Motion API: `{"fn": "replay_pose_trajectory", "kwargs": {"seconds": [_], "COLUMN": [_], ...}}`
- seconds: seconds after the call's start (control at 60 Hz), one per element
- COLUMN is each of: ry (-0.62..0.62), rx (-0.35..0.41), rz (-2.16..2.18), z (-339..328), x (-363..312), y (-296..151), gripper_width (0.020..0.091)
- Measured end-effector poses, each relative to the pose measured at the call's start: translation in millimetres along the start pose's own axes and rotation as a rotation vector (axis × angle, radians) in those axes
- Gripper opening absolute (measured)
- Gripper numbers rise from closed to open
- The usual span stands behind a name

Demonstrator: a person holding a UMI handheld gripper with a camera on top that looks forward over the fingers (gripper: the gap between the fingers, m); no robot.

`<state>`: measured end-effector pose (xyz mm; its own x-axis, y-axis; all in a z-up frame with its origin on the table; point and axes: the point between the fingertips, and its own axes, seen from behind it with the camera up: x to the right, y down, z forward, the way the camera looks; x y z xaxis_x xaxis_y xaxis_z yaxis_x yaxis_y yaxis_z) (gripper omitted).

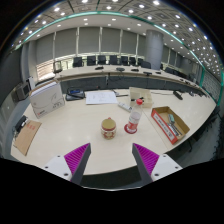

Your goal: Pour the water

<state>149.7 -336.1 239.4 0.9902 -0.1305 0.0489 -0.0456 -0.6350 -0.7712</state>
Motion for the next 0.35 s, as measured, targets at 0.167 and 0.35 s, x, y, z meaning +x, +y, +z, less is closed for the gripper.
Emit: {"fn": "replay_pose_trajectory", "kwargs": {"seconds": [0.167,0.35], "ry": [0.004,0.025], "rx": [-0.005,-0.006], "rz": [-0.026,-0.048], "z": [-25,-39], "x": [-13,-17], "y": [14,16], "gripper_width": [0.0858,0.0861]}}
